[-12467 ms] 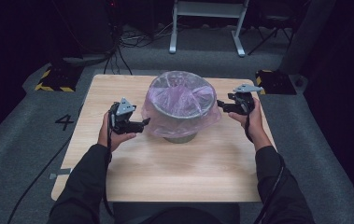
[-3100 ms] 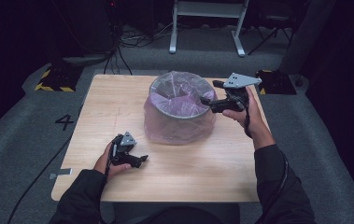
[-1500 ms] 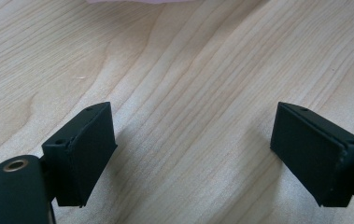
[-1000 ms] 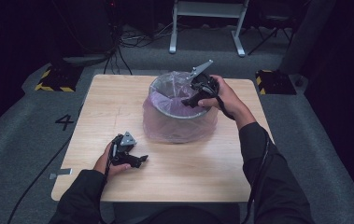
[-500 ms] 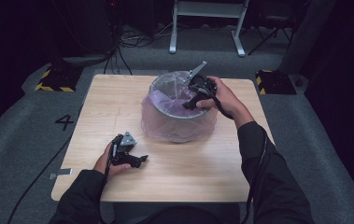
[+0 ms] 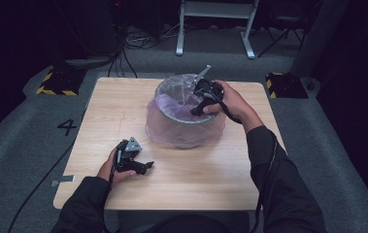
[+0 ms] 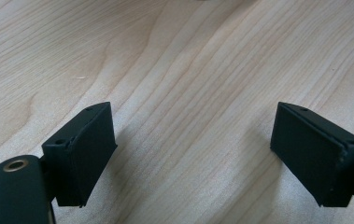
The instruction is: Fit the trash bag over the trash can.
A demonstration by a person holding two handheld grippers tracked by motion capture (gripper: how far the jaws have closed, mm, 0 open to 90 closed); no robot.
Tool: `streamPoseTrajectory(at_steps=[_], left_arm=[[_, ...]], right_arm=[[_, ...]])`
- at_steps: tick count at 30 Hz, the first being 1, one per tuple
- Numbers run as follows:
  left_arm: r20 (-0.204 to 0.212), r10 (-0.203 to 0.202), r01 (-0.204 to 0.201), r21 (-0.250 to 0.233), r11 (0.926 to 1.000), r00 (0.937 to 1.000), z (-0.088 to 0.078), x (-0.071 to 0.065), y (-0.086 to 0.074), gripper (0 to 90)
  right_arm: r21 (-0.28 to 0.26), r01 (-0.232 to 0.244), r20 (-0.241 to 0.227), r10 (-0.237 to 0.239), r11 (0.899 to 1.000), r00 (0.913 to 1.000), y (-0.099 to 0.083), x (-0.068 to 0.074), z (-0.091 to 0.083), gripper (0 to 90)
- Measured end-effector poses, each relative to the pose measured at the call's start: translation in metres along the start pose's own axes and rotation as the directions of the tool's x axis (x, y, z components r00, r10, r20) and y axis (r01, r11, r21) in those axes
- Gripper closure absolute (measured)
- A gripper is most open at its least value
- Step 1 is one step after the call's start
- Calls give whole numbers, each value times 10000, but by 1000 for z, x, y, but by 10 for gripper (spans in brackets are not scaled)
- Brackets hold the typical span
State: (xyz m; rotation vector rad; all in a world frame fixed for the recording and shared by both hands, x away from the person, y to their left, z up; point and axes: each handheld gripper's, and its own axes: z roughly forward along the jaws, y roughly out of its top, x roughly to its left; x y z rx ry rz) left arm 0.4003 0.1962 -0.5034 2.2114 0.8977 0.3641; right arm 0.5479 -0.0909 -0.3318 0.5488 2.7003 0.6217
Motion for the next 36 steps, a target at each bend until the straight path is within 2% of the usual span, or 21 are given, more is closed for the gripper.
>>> streamPoseTrajectory(at_steps=[5,12,24,26,30,34,36], left_arm=[[4,22,-22,-11,10000,10000,0,0,0,139],[4,1,-1,5,10000,10000,0,0,0,139],[0,6,-6,3,10000,10000,0,0,0,139],[1,8,-8,2,10000,10000,0,0,0,138],[1,5,-5,3,10000,10000,0,0,0,139],[3,12,-12,-6,10000,10000,0,0,0,139],[11,9,-9,-4,10000,10000,0,0,0,139]], right_arm=[[-311,-270,-59,268,9991,9996,-1,1,-2,178],[-668,-356,-8,356,9971,9994,0,3,-7,181],[-1435,-638,274,684,9876,9973,-6,1,-17,181],[-1645,-744,408,821,9836,9958,-9,0,-18,182],[-2306,-1036,340,1144,9675,9928,-13,-1,-24,182],[-2483,-1036,446,1182,9631,9920,-16,-1,-28,180],[-2650,-1148,446,1311,9574,9904,-17,-1,-31,178]])
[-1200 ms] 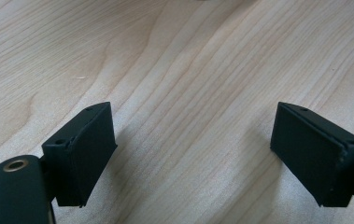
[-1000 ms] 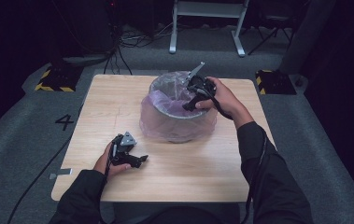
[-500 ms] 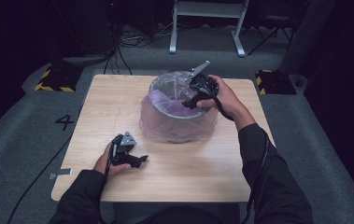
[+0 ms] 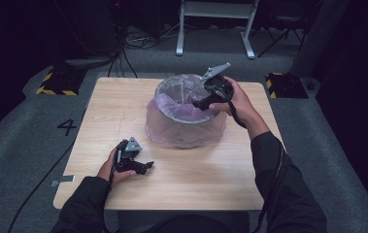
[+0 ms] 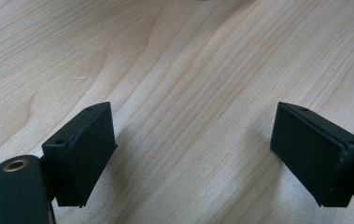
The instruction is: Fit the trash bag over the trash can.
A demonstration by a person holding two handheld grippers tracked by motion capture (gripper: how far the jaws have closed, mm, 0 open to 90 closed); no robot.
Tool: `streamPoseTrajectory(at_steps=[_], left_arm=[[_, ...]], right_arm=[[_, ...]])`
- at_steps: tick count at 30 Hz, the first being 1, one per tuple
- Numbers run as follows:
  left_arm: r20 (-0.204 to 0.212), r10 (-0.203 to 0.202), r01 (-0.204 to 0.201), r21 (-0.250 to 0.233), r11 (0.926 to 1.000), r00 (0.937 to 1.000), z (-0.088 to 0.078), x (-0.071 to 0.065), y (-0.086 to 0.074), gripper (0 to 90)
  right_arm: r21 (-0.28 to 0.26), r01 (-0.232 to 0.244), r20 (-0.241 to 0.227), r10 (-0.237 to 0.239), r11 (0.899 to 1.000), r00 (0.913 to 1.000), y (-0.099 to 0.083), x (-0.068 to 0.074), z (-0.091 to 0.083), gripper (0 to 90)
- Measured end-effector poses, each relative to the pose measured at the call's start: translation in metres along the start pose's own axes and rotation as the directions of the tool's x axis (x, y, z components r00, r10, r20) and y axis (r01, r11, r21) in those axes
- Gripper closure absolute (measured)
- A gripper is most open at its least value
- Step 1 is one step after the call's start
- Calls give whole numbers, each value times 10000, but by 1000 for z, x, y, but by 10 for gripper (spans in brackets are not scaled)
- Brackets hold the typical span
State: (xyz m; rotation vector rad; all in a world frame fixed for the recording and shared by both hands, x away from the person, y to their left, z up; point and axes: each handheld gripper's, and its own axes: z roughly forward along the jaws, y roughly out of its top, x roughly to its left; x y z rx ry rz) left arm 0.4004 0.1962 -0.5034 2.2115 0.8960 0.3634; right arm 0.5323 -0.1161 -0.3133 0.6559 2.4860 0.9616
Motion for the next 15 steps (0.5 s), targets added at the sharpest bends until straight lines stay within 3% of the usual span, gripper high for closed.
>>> streamPoseTrajectory(at_steps=[15], left_arm=[[3,-8,8,7,10000,10000,0,0,0,138]], right_arm=[[-1082,-158,65,166,9940,9998,-6,5,-24,172]])
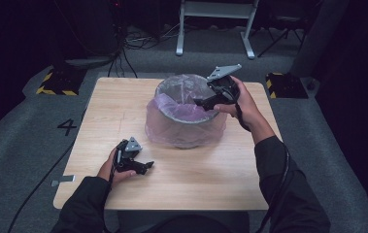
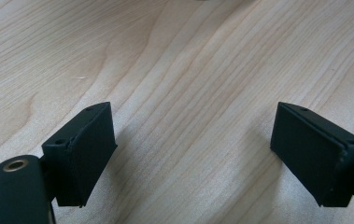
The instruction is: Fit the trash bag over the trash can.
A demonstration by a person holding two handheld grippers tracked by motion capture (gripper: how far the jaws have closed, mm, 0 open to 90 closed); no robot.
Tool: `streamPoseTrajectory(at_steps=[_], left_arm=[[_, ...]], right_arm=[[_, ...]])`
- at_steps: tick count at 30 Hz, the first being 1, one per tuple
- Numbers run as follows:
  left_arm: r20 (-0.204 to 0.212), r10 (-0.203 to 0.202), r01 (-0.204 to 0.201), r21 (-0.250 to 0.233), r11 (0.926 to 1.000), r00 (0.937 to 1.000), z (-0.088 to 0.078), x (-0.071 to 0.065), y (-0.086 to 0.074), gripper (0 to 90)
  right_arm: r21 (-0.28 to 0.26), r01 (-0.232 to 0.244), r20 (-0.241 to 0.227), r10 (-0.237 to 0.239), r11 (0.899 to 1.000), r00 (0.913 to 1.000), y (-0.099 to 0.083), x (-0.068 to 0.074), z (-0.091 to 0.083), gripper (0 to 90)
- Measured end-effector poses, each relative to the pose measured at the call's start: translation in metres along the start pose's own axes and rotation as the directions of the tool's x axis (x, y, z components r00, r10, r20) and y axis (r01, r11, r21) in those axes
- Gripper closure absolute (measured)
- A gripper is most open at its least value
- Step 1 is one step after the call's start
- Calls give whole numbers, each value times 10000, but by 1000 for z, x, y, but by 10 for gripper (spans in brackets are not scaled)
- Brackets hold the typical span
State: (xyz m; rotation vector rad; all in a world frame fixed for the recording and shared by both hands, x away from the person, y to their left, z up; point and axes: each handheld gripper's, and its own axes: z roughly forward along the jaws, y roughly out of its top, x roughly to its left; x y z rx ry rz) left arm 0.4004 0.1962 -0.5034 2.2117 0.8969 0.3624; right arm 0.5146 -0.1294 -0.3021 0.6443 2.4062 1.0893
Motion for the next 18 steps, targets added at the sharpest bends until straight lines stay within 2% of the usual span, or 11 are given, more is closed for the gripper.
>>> streamPoseTrajectory(at_steps=[8,18], left_arm=[[-10,2,-2,5,10000,10000,0,0,0,139],[-13,7,-7,-1,10000,10000,0,0,0,139]], right_arm=[[-289,179,-61,-181,9994,9998,-2,5,-14,171],[-284,382,-230,-388,9989,9990,-8,8,-24,169]])
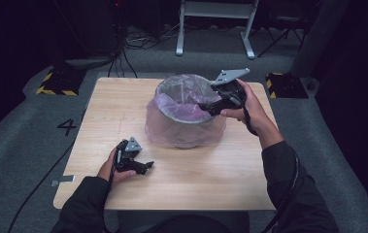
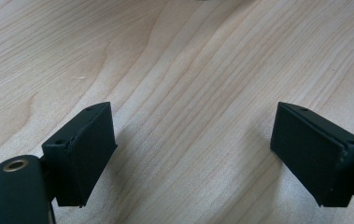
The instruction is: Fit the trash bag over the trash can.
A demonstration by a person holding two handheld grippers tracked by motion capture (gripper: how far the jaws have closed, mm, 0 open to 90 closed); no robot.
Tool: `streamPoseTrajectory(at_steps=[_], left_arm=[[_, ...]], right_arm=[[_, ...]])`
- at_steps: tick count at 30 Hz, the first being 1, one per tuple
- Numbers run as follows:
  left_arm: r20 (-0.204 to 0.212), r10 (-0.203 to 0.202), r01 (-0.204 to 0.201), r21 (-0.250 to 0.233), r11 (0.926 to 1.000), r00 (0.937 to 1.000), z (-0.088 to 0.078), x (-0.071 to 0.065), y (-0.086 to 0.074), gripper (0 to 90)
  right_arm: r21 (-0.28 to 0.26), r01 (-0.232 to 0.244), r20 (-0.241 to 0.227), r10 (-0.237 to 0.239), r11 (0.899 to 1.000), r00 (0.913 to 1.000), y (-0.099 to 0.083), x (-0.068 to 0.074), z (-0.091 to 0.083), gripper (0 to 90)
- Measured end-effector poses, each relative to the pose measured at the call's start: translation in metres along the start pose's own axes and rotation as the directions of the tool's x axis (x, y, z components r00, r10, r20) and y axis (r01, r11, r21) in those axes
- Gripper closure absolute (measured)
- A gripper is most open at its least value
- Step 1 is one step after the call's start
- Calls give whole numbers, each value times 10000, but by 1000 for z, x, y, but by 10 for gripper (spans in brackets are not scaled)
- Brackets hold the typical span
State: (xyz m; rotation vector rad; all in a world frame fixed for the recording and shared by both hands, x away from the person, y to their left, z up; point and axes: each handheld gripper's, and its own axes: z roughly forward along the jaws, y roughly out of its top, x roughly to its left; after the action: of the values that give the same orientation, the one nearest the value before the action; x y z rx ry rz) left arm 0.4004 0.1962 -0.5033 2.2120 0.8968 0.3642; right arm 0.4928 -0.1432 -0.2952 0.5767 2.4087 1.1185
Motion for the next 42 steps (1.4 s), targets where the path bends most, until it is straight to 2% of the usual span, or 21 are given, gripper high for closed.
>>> streamPoseTrajectory(at_steps=[4,10,18,31,42], left_arm=[[11,-4,4,1,10000,10000,0,0,0,139],[10,4,-4,-6,10000,10000,0,0,0,138],[2,-6,6,2,10000,10000,0,0,0,139],[11,-4,4,0,10000,10000,0,0,0,139],[-2,-2,2,-3,10000,10000,0,0,0,139]], right_arm=[[85,198,37,-198,9998,9998,-4,3,-4,169],[-43,165,62,-165,9999,9998,-10,4,-13,169],[-84,484,-4,-484,9988,9988,-17,13,-24,169],[7,752,-20,-752,9972,9972,-28,24,-32,168],[3,1091,166,-1091,9940,9939,-37,31,-40,168]])
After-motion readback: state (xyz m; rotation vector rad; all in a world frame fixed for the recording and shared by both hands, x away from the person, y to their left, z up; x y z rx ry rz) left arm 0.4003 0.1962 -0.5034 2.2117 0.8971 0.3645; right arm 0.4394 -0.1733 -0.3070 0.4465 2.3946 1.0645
